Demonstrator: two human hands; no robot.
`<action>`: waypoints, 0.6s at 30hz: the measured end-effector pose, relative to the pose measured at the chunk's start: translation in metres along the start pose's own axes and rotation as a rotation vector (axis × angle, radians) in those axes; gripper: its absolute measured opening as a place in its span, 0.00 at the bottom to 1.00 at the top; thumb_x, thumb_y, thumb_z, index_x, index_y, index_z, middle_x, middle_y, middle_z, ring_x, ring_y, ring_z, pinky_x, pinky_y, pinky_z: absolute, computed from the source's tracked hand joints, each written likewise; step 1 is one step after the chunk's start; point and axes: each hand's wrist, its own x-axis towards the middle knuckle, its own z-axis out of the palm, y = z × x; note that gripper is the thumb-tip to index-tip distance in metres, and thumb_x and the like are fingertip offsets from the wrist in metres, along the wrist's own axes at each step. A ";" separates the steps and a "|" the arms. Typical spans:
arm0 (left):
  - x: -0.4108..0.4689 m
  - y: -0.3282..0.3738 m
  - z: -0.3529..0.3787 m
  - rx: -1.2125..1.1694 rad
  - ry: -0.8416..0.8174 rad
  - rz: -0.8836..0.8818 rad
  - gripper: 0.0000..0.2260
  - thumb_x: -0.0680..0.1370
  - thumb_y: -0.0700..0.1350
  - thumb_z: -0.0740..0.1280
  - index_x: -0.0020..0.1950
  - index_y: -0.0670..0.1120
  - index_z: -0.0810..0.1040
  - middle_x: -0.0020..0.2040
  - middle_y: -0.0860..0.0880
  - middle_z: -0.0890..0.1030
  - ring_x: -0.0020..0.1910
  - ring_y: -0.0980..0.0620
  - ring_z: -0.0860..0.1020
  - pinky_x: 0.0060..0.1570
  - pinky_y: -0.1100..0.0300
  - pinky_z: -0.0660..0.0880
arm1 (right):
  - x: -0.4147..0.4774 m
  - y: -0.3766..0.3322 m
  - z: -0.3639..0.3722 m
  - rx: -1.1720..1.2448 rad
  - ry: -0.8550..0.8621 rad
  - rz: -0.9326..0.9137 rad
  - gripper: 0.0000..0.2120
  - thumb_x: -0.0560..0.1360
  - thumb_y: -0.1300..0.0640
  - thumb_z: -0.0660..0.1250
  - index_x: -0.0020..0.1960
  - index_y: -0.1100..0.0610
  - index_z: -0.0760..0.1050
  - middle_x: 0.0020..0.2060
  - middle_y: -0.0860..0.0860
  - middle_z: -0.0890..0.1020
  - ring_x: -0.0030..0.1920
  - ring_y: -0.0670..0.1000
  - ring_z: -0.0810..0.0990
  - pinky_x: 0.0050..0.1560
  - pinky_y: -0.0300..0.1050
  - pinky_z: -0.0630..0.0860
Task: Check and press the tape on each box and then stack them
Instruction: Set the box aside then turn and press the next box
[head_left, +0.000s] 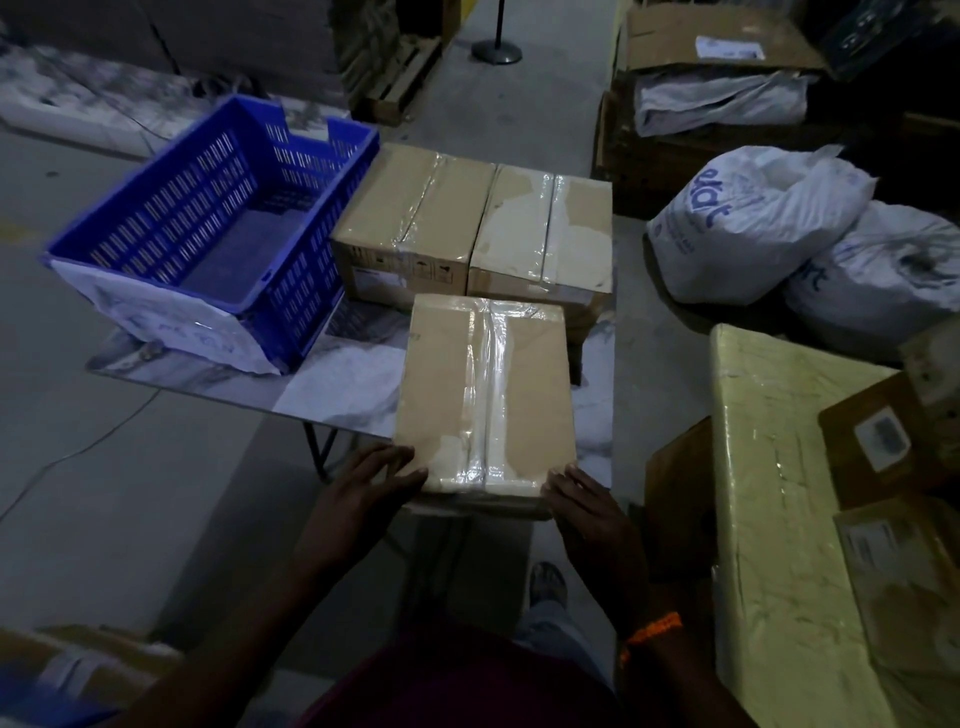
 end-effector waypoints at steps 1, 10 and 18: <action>0.001 0.000 0.001 -0.041 0.025 -0.044 0.15 0.79 0.50 0.66 0.64 0.51 0.83 0.68 0.44 0.77 0.66 0.46 0.74 0.60 0.48 0.78 | 0.004 -0.001 0.001 0.021 0.006 0.046 0.21 0.87 0.49 0.55 0.61 0.59 0.83 0.64 0.60 0.82 0.67 0.60 0.79 0.64 0.58 0.79; 0.015 0.021 -0.007 -0.443 0.072 -0.568 0.32 0.72 0.38 0.78 0.62 0.70 0.72 0.50 0.74 0.80 0.53 0.74 0.78 0.50 0.77 0.74 | 0.022 -0.010 -0.007 0.529 -0.068 0.689 0.26 0.74 0.54 0.78 0.68 0.42 0.74 0.57 0.36 0.82 0.59 0.34 0.80 0.64 0.48 0.80; 0.036 0.006 -0.050 -0.505 0.293 -0.592 0.21 0.79 0.45 0.71 0.73 0.48 0.75 0.59 0.49 0.83 0.56 0.59 0.81 0.50 0.69 0.78 | 0.062 -0.072 -0.049 0.480 0.097 0.401 0.21 0.77 0.32 0.66 0.67 0.36 0.74 0.61 0.26 0.78 0.62 0.34 0.78 0.59 0.32 0.77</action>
